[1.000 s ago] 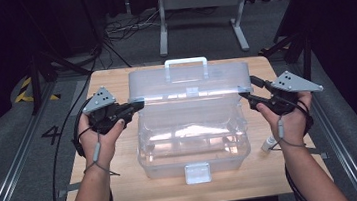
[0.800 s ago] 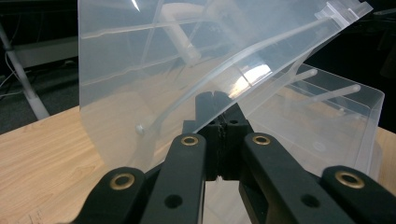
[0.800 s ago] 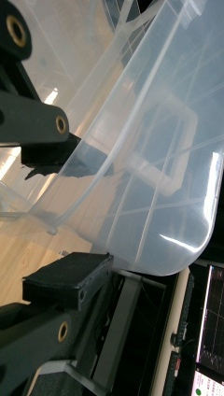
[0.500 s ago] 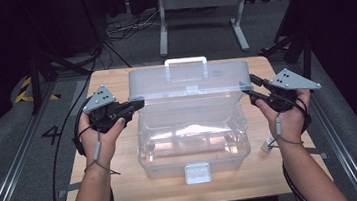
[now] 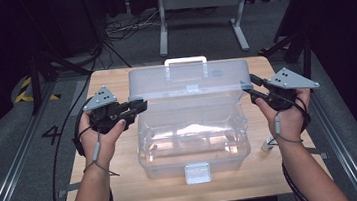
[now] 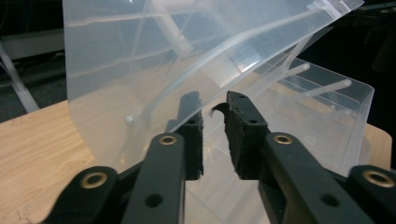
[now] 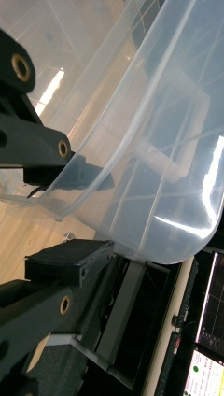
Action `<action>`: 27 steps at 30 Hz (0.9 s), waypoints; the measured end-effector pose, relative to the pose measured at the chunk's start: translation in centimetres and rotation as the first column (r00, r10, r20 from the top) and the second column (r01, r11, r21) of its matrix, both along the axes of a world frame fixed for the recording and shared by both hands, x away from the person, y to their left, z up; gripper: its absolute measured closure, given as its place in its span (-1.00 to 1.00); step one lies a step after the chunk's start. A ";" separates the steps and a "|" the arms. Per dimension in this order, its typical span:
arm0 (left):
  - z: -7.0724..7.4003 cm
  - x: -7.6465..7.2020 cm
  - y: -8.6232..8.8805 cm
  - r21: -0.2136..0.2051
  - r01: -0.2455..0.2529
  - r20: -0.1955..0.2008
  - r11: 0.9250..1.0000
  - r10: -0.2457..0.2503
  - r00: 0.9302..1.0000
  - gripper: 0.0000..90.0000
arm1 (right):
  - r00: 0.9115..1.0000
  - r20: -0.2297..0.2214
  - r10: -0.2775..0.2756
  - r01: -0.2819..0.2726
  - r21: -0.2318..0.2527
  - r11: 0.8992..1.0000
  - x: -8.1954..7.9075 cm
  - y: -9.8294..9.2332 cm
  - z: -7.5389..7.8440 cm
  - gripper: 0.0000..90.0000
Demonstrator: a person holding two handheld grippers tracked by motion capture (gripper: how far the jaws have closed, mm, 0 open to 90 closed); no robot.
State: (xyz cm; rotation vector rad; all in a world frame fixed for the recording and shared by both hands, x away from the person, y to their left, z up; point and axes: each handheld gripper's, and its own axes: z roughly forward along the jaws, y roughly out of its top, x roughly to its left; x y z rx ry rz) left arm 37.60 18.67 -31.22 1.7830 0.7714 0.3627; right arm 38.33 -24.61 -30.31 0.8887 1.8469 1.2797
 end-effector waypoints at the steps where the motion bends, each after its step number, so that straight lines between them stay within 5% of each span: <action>1: 0.0 0.0 0.0 0.004 0.001 -0.001 1.000 -0.001 1.000 0.62 | 1.000 -0.002 0.001 -0.001 -0.001 1.000 0.0 0.0 0.0 0.43; 27: 0.5 -1.2 1.6 0.039 -0.017 -0.033 0.999 0.018 0.999 0.37 | 1.000 0.011 -0.026 0.026 -0.003 1.000 0.8 0.1 0.4 0.49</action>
